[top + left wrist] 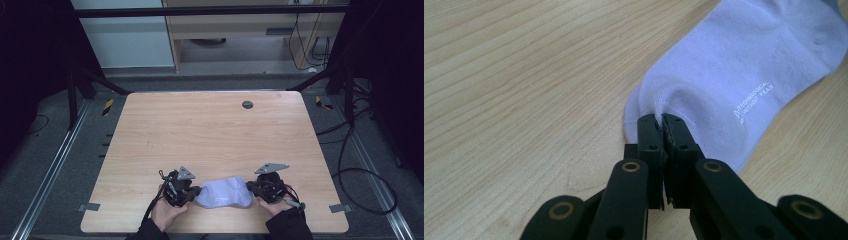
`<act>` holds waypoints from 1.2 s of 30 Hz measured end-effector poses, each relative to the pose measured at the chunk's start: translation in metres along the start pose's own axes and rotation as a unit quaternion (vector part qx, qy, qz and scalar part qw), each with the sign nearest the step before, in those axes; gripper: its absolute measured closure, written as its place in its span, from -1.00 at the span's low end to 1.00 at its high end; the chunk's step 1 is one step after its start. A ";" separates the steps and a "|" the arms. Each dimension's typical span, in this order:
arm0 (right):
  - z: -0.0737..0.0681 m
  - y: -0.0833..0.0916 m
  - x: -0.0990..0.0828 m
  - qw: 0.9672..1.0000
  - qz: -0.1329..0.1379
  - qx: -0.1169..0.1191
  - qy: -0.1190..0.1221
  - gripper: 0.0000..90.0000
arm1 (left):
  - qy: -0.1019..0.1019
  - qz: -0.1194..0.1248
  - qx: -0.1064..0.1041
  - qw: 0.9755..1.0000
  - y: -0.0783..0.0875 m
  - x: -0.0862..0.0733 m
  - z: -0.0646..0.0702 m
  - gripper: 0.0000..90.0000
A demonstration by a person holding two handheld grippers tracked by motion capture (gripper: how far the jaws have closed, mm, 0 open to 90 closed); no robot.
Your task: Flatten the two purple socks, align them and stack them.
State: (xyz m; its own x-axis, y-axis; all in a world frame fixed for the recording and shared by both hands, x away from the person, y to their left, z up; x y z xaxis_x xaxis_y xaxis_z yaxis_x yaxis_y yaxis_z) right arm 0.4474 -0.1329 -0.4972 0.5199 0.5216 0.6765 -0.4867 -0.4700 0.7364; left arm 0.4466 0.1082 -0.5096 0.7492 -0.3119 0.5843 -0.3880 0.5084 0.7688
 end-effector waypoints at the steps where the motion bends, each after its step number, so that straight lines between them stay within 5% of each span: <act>1: 0.000 -0.001 -0.001 1.000 -0.001 0.002 -0.002 0.92 | 0.000 0.000 0.000 1.000 0.000 0.000 0.000 0.93; 7: 0.001 -0.007 -0.004 1.000 -0.011 -0.004 0.002 0.88 | 0.003 -0.001 0.006 1.000 -0.004 -0.001 -0.002 0.88; 10: 0.001 -0.007 -0.004 1.000 -0.007 -0.014 0.009 0.75 | -0.001 0.010 0.017 1.000 0.000 0.001 -0.005 0.69; 16: -0.001 0.000 0.002 0.999 0.041 -0.023 0.015 0.66 | 0.001 0.059 0.017 0.998 0.013 0.010 -0.001 0.55; 22: -0.012 -0.008 0.007 0.997 0.068 0.006 0.026 0.84 | -0.024 0.067 0.008 0.997 -0.005 0.011 0.016 0.71; 26: -0.016 -0.024 0.001 0.998 0.046 0.026 0.035 0.95 | -0.030 0.051 0.009 0.998 -0.018 0.003 0.017 0.77; 36: -0.012 -0.034 -0.011 0.999 0.002 0.016 0.042 0.99 | -0.033 0.043 0.009 0.999 -0.021 -0.004 0.016 0.75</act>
State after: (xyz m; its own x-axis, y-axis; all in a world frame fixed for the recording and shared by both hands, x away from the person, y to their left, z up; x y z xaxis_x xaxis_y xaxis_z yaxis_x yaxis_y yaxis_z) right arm 0.4493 -0.1139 -0.5300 0.4561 0.5777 0.6770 -0.4656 -0.4934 0.7347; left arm 0.4429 0.0866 -0.5239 0.6765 -0.3201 0.6633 -0.4585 0.5218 0.7194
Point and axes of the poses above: each handheld gripper's, and its own axes: y roughly backward along the jaws, x roughly out of its top, z roughly to its right, the point moved 5 cm from there along -y, roughly forward along the jaws, and after that the axes turned 12 degrees about y, right-handed, at the moved point
